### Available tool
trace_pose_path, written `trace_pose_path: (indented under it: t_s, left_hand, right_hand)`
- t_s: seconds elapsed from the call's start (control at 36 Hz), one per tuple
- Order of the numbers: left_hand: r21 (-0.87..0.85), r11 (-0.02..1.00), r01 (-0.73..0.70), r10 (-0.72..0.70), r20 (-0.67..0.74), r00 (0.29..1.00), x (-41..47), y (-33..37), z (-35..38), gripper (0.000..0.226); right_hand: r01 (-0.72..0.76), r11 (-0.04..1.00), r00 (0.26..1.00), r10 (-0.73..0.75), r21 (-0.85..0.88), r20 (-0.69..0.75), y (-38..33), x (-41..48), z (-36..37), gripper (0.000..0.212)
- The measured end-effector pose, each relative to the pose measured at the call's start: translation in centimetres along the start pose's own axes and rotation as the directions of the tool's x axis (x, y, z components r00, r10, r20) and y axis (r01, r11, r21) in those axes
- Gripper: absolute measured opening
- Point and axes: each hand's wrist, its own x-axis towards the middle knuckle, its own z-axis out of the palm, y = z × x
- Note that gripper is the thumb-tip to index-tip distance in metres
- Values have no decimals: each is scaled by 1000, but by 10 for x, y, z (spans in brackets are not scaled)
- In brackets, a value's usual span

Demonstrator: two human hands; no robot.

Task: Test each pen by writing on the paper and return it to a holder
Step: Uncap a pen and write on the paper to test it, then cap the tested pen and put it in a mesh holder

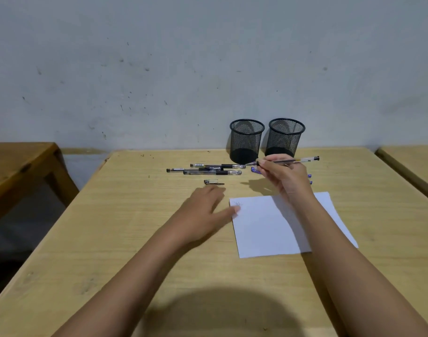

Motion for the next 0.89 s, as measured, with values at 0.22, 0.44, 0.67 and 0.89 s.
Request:
trace_pose_path:
  t_s: [0.22, 0.44, 0.67, 0.89]
  left_hand:
    - [47, 996, 79, -72, -150, 986, 50, -39, -8, 31]
    - [1, 1000, -9, 9, -285, 958, 55, -45, 2, 22]
    - [-514, 849, -125, -80, -358, 930, 49, -13, -13, 12]
    - [-512, 840, -176, -17, -350, 937, 51, 1, -22, 13]
  right_hand:
    - [-37, 999, 999, 37, 5, 1, -11, 9, -9, 5]
    - [-93, 996, 996, 93, 5, 5, -1, 7, -9, 1]
    - [-66, 996, 993, 71, -55, 93, -5, 1, 3, 13]
    - [-26, 997, 990, 37, -78, 134, -18, -9, 9, 14]
